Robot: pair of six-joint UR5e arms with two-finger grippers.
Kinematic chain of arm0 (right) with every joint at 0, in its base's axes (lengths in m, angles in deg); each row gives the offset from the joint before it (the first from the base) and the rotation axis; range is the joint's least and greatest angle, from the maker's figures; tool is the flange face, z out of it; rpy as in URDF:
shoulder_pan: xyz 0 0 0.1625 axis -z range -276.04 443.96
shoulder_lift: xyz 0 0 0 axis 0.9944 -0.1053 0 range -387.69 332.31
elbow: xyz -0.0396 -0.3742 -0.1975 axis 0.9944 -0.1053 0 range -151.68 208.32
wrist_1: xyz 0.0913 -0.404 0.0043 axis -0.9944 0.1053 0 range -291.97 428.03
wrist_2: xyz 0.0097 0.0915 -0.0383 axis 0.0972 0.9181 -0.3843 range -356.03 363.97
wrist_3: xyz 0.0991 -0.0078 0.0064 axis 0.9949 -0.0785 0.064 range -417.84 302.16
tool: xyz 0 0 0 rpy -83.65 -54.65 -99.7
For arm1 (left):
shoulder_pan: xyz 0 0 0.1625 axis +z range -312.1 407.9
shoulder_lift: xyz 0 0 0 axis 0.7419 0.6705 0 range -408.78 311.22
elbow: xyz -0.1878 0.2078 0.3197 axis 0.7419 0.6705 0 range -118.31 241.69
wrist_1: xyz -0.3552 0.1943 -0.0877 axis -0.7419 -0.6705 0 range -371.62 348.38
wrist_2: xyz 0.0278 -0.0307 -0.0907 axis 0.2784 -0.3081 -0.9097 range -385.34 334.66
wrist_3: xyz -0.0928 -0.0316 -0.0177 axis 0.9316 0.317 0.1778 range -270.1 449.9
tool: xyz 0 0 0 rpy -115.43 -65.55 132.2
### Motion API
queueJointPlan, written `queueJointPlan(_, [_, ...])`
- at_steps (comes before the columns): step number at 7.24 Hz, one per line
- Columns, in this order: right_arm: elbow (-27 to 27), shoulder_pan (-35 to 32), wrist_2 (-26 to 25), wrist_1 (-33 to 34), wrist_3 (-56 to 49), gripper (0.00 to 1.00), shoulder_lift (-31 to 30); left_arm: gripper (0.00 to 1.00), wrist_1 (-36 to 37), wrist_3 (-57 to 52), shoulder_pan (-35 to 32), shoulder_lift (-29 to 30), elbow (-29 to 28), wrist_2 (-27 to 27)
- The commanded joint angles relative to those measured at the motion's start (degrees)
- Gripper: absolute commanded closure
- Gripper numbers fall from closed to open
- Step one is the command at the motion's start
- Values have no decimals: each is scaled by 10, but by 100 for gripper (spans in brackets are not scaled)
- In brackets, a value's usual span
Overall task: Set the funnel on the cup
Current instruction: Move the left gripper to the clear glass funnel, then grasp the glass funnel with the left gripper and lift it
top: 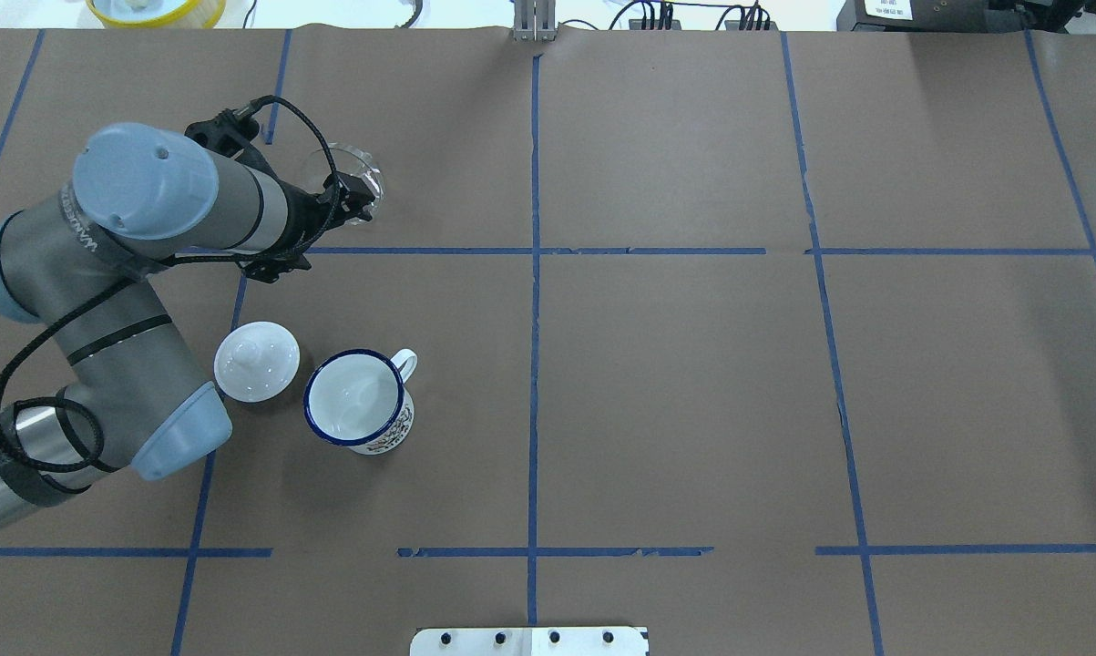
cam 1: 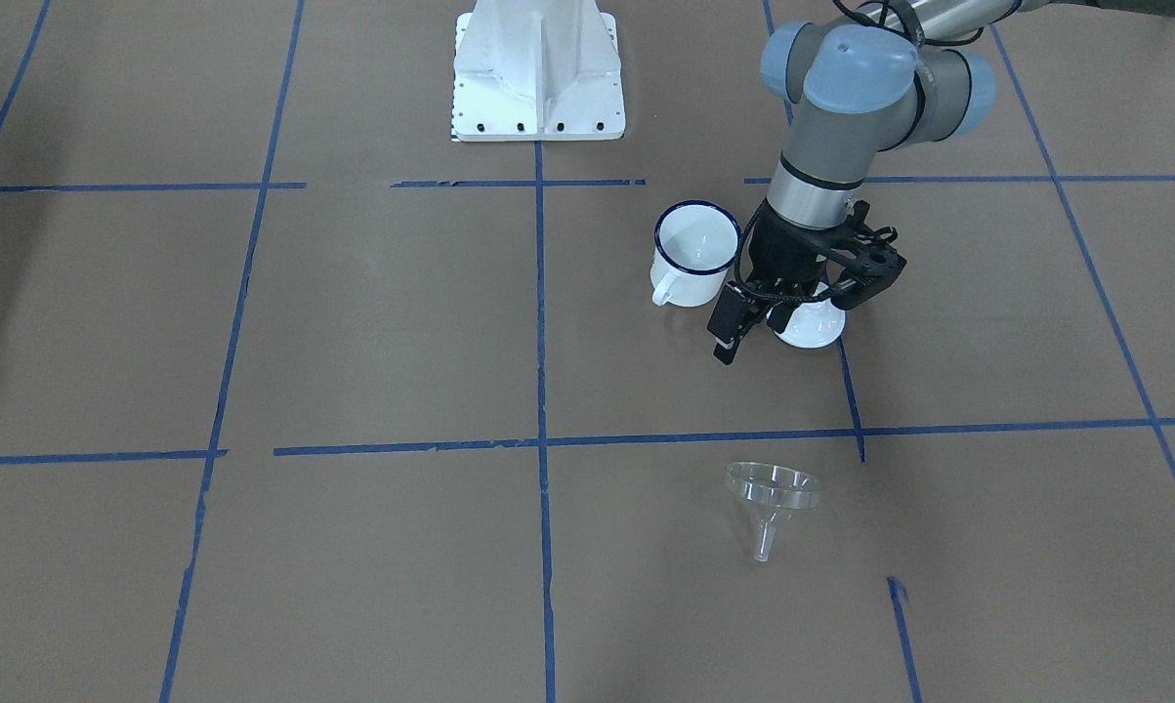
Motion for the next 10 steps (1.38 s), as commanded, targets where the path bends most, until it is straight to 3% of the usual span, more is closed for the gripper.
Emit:
queueJointPlan(1, [0,0,0,0,0,0,0,0,-81,96,2,29,-93,73])
queueJointPlan(2, [0,0,0,0,0,0,0,0,-100,104,2,53,-136,87])
queueJointPlan(7, [0,0,0,0,0,0,0,2,-184,99,-16,79,-228,120])
queueJointPlan(10, [0,0,0,0,0,0,0,20,-186,98,-19,103,-254,120])
